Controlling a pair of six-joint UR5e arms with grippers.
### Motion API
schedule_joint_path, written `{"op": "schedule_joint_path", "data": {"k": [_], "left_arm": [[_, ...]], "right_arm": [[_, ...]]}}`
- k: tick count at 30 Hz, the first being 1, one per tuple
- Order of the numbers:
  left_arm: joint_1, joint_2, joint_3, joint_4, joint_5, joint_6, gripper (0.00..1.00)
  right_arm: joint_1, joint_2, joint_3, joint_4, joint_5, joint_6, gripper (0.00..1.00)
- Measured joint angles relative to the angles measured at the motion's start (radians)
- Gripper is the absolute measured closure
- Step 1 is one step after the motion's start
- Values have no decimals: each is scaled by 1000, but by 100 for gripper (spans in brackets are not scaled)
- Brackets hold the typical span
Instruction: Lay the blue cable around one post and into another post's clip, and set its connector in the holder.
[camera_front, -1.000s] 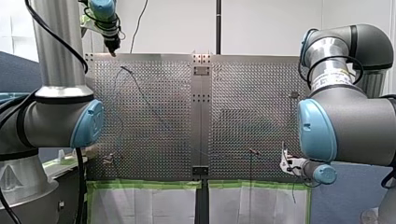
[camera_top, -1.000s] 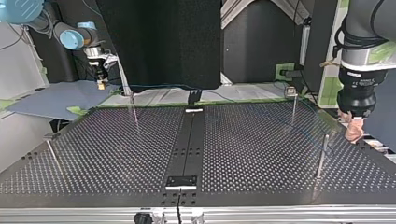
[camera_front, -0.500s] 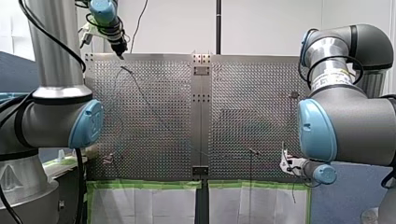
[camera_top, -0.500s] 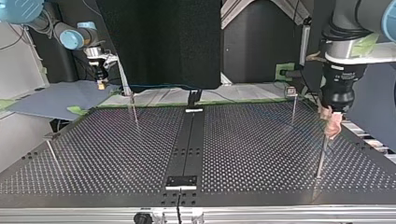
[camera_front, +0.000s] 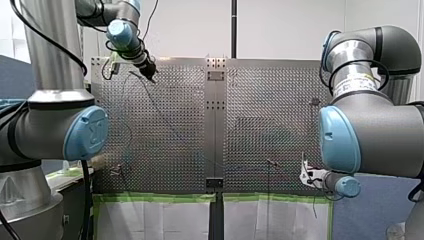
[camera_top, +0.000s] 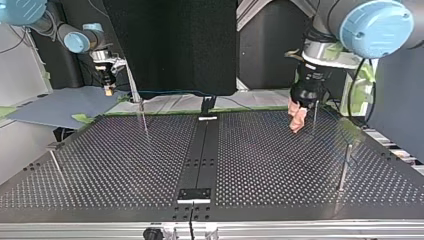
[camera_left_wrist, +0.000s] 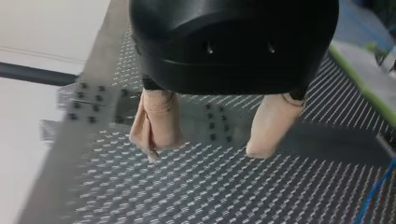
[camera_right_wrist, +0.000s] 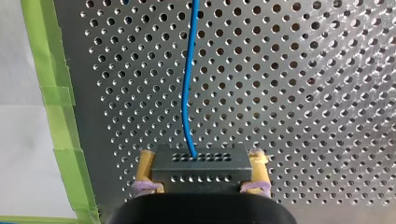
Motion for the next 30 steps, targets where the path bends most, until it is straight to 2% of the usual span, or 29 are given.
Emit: {"op": "schedule_joint_path", "data": {"k": [5, 23, 26, 30], "left_arm": [[-43, -43, -44, 43, -37, -43, 0], [-225, -225, -216, 225, -215, -225, 0], [-255, -255, -224, 255, -226, -255, 0], [-295, -294, -226, 295, -214, -295, 0]], "right_arm": [[0, 0, 0, 0, 0, -1, 100], [-4, -1, 0, 0, 0, -4, 100], [-4, -1, 0, 0, 0, -5, 100], [-4, -1, -1, 0, 0, -5, 100]]}}
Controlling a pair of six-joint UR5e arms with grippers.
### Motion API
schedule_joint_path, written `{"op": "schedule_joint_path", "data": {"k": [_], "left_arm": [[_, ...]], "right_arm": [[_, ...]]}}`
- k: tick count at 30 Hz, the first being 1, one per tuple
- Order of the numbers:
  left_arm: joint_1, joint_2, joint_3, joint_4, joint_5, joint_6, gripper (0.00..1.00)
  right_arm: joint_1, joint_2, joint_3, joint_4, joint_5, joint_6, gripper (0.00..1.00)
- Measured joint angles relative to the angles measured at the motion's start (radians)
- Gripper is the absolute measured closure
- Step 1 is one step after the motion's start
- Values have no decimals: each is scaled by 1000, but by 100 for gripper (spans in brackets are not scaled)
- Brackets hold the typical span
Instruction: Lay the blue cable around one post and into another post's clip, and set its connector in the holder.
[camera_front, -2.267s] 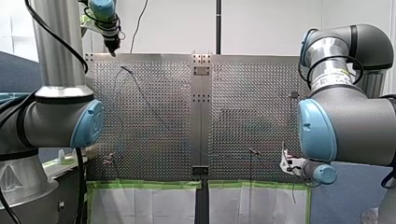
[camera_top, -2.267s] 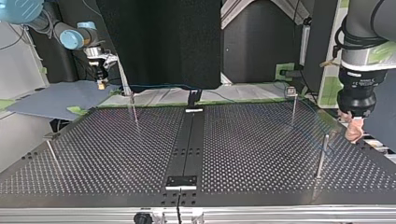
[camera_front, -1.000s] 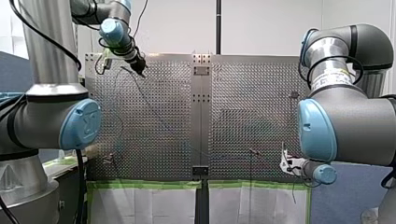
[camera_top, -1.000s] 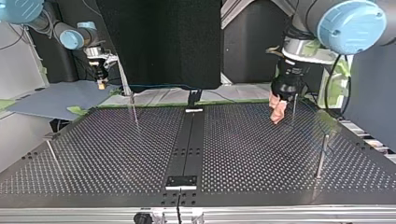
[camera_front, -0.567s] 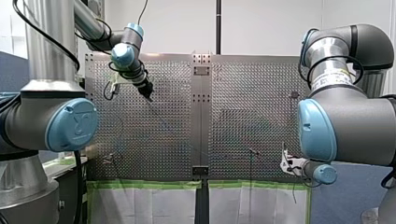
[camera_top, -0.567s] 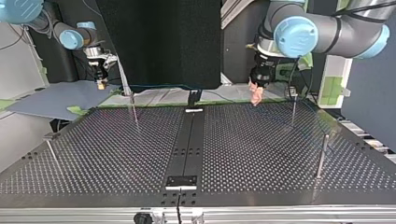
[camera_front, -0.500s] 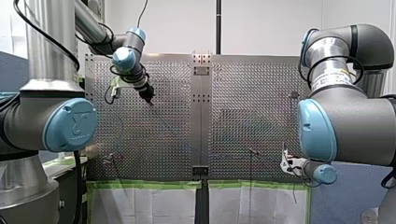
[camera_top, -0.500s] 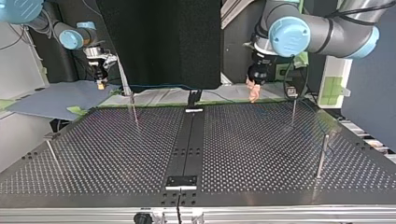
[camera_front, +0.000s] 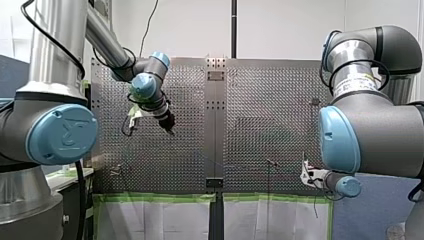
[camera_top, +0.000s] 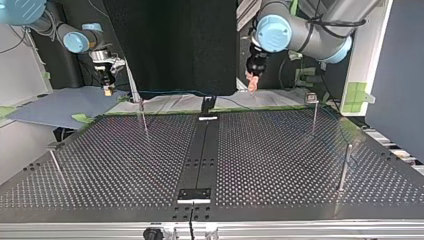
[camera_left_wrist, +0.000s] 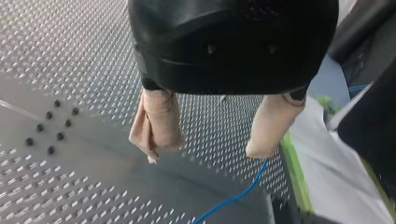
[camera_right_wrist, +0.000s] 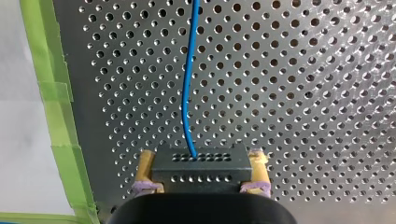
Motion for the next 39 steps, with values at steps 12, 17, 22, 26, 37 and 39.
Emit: {"op": "schedule_joint_path", "data": {"k": [12, 17, 22, 26, 37, 39], "left_arm": [[-114, -114, 70, 114, 33, -114, 0], [-167, -167, 113, 168, 14, -167, 0], [-220, -220, 137, 220, 7, -213, 0], [-258, -258, 142, 258, 6, -224, 0], [-373, -373, 183, 373, -21, -227, 0], [-395, -395, 204, 395, -24, -226, 0]], "right_arm": [[-1, 0, 0, 0, 0, 0, 100], [-1, 0, 0, 0, 0, 0, 100], [-1, 1, 0, 0, 0, 0, 100], [-1, 1, 0, -1, 0, 0, 100], [-1, 0, 0, 0, 1, 0, 100], [-1, 0, 0, 0, 1, 0, 100]]}}
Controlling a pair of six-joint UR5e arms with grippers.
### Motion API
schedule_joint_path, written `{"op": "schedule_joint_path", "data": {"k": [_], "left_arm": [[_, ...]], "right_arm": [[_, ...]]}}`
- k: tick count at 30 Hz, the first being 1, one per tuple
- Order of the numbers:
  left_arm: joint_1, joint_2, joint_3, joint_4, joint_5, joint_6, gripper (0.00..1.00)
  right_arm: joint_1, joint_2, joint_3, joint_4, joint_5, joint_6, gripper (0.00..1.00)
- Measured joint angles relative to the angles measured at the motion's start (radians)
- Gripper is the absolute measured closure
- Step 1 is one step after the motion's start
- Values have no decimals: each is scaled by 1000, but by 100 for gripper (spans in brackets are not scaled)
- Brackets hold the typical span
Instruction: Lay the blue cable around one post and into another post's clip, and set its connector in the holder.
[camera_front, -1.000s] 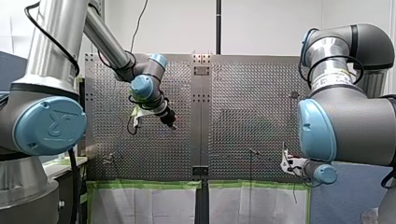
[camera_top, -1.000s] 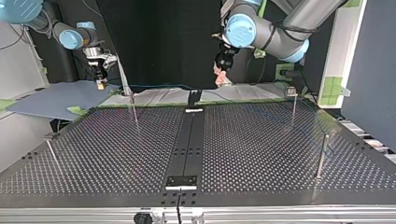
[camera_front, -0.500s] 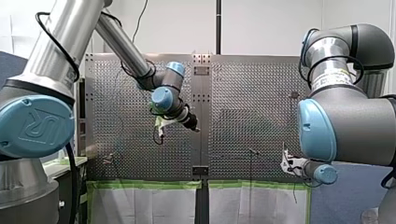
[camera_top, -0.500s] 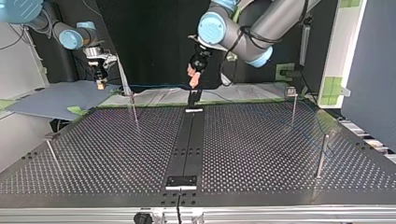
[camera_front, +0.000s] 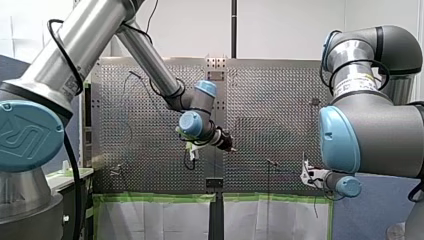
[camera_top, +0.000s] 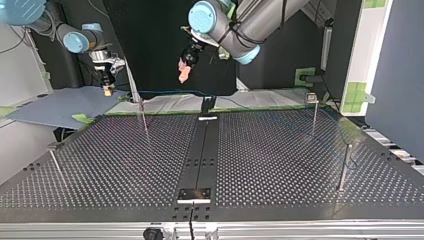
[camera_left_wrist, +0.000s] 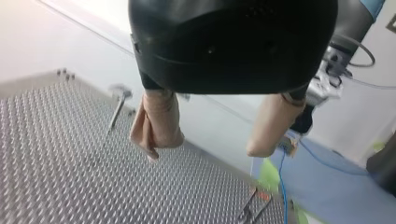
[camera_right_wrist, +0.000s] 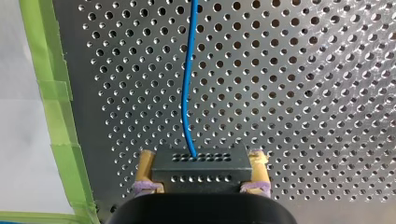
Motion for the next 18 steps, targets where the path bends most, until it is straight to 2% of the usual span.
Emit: {"op": "schedule_joint_path", "data": {"k": [4, 12, 18], "left_arm": [[-40, -40, 40, 40, -8, 3, 0], [-123, -123, 123, 123, -53, 5, 0], [-180, -180, 179, 180, -61, 3, 0]], "right_arm": [[0, 0, 0, 1, 0, 0, 100], [0, 0, 0, 2, 0, 1, 100], [-2, 0, 0, 4, 0, 0, 100]]}}
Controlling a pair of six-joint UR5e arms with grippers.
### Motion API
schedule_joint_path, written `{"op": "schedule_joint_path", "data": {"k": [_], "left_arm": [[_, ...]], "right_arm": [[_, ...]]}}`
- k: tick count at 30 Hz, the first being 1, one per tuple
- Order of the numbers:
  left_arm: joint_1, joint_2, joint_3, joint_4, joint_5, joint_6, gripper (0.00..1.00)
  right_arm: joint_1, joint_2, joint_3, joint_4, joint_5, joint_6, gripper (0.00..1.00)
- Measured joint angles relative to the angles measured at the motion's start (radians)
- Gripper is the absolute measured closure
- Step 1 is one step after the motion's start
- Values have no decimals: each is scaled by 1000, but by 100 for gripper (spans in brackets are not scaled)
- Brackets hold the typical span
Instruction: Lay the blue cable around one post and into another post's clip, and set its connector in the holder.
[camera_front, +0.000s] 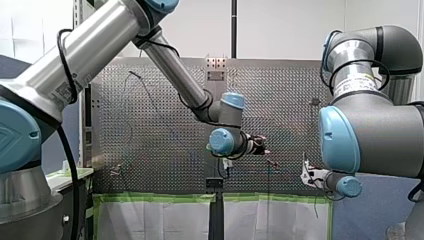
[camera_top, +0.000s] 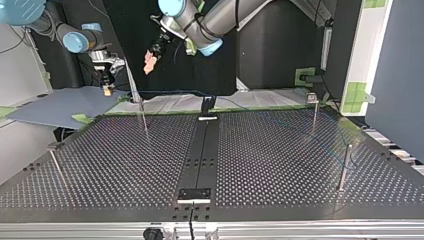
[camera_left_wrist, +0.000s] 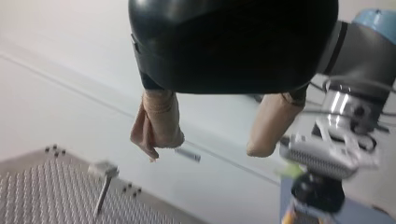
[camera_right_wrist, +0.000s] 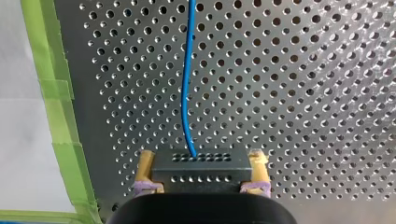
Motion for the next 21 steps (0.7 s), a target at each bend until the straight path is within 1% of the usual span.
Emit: {"op": "schedule_joint_path", "data": {"k": [4, 9, 11, 13, 16, 18, 21], "left_arm": [[-36, -36, 36, 36, 0, -2, 0], [-86, -87, 87, 86, -6, -2, 0], [-96, -104, 104, 103, -12, 1, 0], [-92, -124, 122, 124, -25, 12, 0], [-69, -156, 137, 156, -48, 39, 0], [-50, -176, 141, 176, -54, 55, 0], [-25, -193, 148, 201, -57, 65, 0]], "right_arm": [[-2, 0, 0, 1, 0, 1, 100], [-10, 0, 0, 2, -4, 1, 100], [-14, 0, 1, 4, -6, -1, 100], [-17, 0, 0, 8, -8, -6, 100], [-23, 0, 0, 18, -10, -18, 100], [-26, 0, 0, 24, -11, -24, 100], [-29, 0, 0, 34, -12, -35, 100]]}}
